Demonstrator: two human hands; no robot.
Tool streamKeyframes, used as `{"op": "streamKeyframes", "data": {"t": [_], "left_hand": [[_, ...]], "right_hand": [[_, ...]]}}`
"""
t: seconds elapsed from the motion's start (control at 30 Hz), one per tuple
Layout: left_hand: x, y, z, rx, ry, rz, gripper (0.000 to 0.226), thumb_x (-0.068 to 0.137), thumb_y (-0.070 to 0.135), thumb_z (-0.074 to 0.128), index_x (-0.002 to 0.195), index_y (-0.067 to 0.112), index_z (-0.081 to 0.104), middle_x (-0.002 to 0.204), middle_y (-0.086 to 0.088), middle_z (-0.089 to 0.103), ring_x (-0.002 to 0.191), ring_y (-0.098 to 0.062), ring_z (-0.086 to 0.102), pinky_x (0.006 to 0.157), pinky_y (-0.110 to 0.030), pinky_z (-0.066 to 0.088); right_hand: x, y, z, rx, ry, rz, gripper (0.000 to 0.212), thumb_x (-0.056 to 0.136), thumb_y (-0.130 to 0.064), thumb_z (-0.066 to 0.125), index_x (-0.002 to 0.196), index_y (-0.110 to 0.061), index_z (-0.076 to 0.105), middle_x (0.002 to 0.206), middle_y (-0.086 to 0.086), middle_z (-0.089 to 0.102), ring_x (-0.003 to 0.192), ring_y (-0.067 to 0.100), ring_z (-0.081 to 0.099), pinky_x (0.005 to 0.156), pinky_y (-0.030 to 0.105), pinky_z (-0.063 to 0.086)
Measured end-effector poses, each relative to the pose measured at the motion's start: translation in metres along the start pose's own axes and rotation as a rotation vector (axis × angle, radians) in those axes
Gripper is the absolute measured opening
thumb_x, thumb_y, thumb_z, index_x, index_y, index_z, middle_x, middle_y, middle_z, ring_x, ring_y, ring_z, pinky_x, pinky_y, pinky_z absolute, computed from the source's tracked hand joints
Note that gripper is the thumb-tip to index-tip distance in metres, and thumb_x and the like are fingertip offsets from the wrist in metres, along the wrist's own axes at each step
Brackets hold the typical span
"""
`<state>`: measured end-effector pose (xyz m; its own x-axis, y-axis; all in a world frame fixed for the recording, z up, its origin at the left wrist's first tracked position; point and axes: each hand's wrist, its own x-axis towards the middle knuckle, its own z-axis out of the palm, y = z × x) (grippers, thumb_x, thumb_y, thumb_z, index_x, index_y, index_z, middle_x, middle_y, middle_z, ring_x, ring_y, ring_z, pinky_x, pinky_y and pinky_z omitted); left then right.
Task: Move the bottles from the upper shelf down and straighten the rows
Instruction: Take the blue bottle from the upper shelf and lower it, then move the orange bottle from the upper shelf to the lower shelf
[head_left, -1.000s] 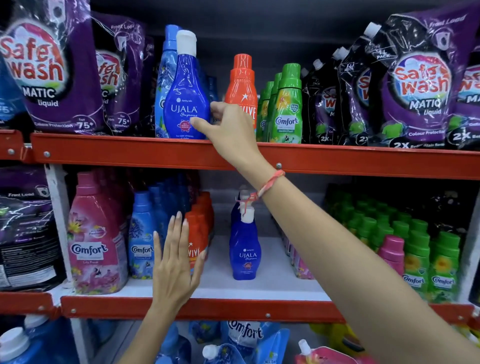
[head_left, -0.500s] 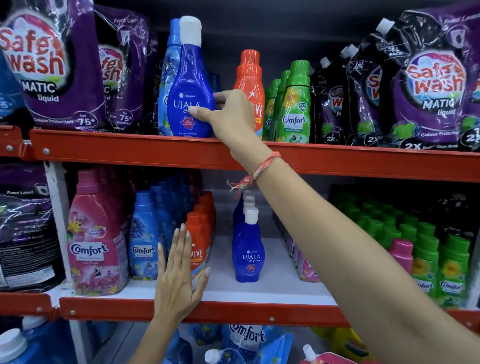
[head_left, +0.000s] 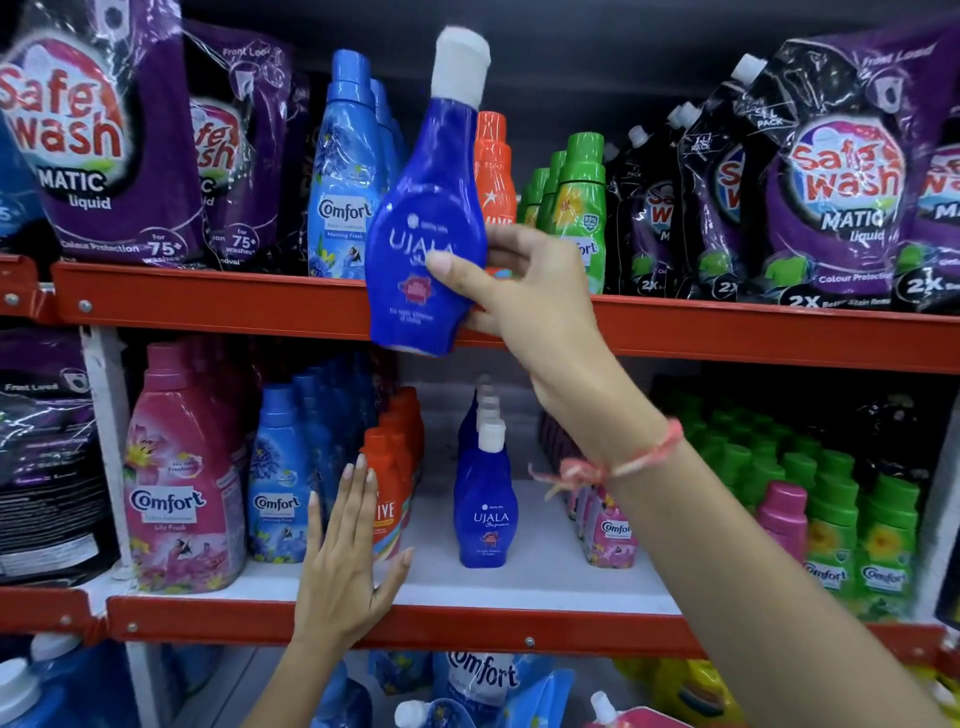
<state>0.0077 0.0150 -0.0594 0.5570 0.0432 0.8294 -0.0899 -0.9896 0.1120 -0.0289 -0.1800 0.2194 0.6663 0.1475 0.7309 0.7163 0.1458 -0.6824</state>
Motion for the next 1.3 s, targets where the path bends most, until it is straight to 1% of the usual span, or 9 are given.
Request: {"op": "streamKeyframes", "data": {"t": [0.07,0.2,0.3,0.47,0.53,0.7,0.9,1.1,1.3], "left_hand": [[-0.002,-0.001,0.001,0.007,-0.014,-0.018,0.084,0.099,0.062,0.022,0.157,0.002,0.015,0.169,-0.012,0.012,0.156,-0.023,0.011,0.127,-0.05,0.004],[-0.005,0.002,-0.001,-0.007,-0.056,-0.078,0.086,0.097,0.064,0.02,0.158,0.003,0.01,0.169,-0.011,0.008,0.156,-0.023,0.009,0.128,-0.046,-0.001],[-0.008,0.002,-0.002,0.006,-0.085,-0.085,0.09,0.096,0.068,0.019,0.158,0.003,0.009,0.17,-0.01,0.005,0.156,-0.022,0.006,0.127,-0.045,-0.003],[-0.011,-0.001,0.001,0.065,-0.124,-0.069,0.096,0.093,0.073,0.02,0.157,0.002,0.01,0.169,-0.011,0.006,0.156,-0.023,0.007,0.127,-0.047,-0.003],[-0.012,-0.002,0.001,0.091,-0.142,-0.052,0.099,0.091,0.075,0.021,0.157,0.001,0.012,0.169,-0.012,0.008,0.156,-0.024,0.009,0.127,-0.048,-0.002],[-0.016,-0.003,0.0,0.123,-0.166,-0.054,0.106,0.087,0.08,0.022,0.156,-0.002,0.015,0.168,-0.014,0.013,0.155,-0.025,0.01,0.127,-0.048,-0.002],[-0.016,-0.002,-0.001,0.122,-0.176,-0.066,0.107,0.087,0.08,0.022,0.156,-0.001,0.016,0.168,-0.014,0.013,0.156,-0.023,0.009,0.127,-0.048,-0.001],[-0.017,-0.001,-0.001,0.111,-0.193,-0.067,0.11,0.085,0.082,0.023,0.156,-0.001,0.015,0.168,-0.013,0.012,0.155,-0.025,0.011,0.127,-0.047,-0.001],[-0.018,-0.001,-0.005,0.102,-0.212,-0.042,0.116,0.081,0.086,0.027,0.156,-0.001,0.012,0.169,-0.013,0.01,0.156,-0.024,0.008,0.127,-0.05,0.0]], "right_hand": [[-0.019,0.014,-0.012,-0.034,-0.038,0.038,0.044,0.068,-0.024,0.085,0.106,-0.012,0.067,0.102,0.005,0.074,0.091,0.025,0.074,0.079,0.052,0.061],[-0.057,0.038,-0.026,-0.114,-0.05,0.099,0.039,0.068,-0.024,0.086,0.103,-0.02,0.068,0.095,-0.007,0.075,0.081,0.006,0.072,0.077,0.039,0.063],[-0.077,0.065,-0.035,-0.203,-0.057,0.166,0.038,0.07,-0.027,0.085,0.103,-0.023,0.065,0.098,-0.008,0.075,0.084,0.006,0.071,0.077,0.037,0.062],[-0.095,0.118,-0.046,-0.288,-0.084,0.26,0.041,0.074,-0.021,0.082,0.11,-0.017,0.063,0.096,-0.013,0.069,0.077,-0.007,0.064,0.063,0.007,0.05],[-0.1,0.141,-0.051,-0.314,-0.09,0.29,0.042,0.074,-0.02,0.082,0.111,-0.015,0.062,0.095,-0.013,0.068,0.082,-0.008,0.062,0.064,0.002,0.047],[-0.112,0.188,-0.061,-0.291,-0.047,0.409,0.045,0.073,-0.017,0.083,0.112,-0.011,0.062,0.098,-0.004,0.069,0.086,0.002,0.064,0.068,0.007,0.051],[-0.125,0.205,-0.071,-0.282,-0.056,0.478,0.042,0.074,-0.016,0.082,0.107,-0.021,0.057,0.096,-0.018,0.063,0.094,0.007,0.063,0.081,0.021,0.054],[-0.135,0.211,-0.075,-0.26,-0.036,0.531,0.049,0.076,-0.015,0.08,0.119,-0.012,0.057,0.114,0.002,0.066,0.109,0.021,0.063,0.092,0.038,0.057],[-0.135,0.213,-0.081,-0.295,-0.059,0.54,0.053,0.075,-0.018,0.081,0.121,-0.013,0.057,0.114,0.0,0.066,0.113,0.021,0.063,0.088,0.03,0.058]]}}
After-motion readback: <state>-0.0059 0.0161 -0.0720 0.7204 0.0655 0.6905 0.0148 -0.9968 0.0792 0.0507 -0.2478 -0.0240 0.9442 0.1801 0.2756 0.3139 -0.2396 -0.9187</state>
